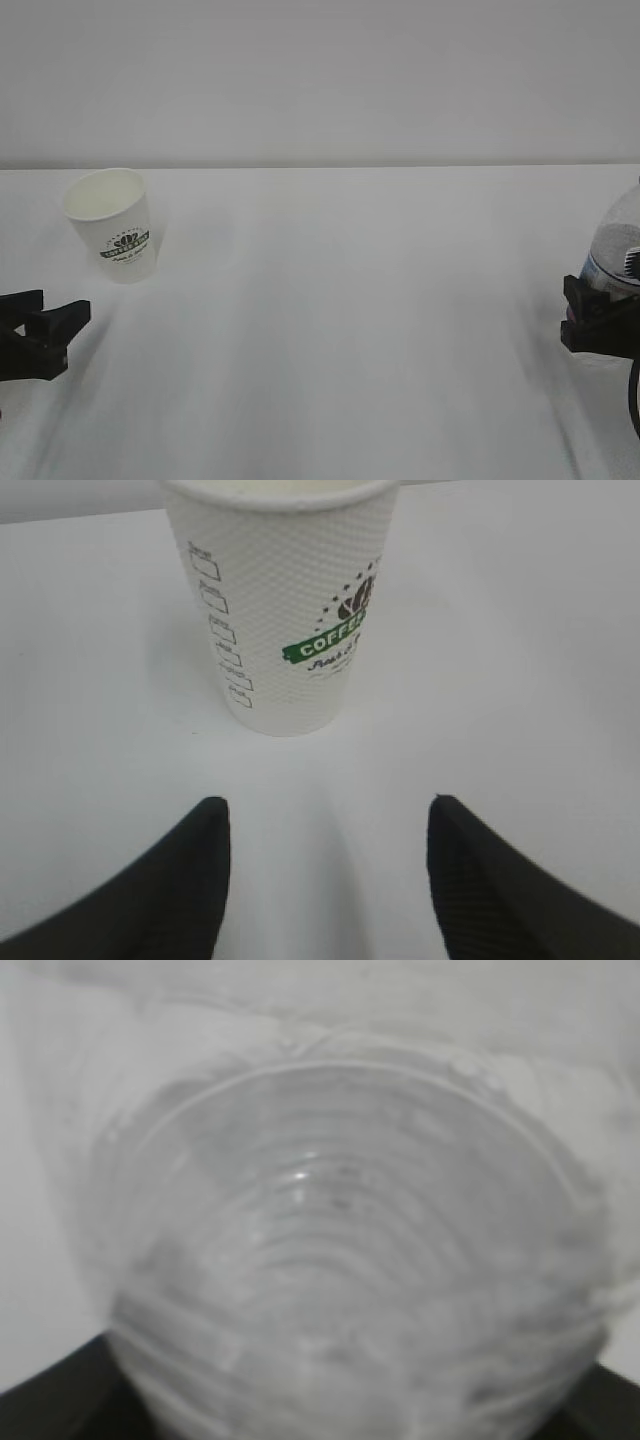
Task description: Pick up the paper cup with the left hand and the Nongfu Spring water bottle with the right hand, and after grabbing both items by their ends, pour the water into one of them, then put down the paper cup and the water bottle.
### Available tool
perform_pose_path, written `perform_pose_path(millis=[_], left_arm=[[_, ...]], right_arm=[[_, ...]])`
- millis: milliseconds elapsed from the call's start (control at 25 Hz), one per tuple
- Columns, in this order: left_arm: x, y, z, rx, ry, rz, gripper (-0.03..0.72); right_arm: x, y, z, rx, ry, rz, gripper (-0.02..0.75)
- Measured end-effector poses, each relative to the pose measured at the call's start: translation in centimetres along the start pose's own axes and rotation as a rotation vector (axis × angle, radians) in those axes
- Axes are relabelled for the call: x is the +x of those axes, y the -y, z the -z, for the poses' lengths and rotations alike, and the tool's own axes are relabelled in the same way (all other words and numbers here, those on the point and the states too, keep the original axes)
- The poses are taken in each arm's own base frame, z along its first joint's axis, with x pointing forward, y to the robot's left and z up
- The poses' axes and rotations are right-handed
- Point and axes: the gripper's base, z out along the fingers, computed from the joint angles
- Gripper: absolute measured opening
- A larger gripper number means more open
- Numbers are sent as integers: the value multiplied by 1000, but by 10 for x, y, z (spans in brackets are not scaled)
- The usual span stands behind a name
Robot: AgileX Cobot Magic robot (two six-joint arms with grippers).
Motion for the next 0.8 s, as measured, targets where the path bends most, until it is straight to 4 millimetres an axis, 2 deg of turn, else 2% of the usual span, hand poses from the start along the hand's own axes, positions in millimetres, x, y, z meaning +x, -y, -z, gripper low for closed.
perform_pose_path(millis=[160, 800], left_arm=[[0, 0, 0, 0, 0, 0, 454], [0, 0, 0, 0, 0, 0, 454]], right_arm=[[1, -2, 0, -18, -3, -68, 536], [-6, -2, 3, -34, -3, -121, 535]])
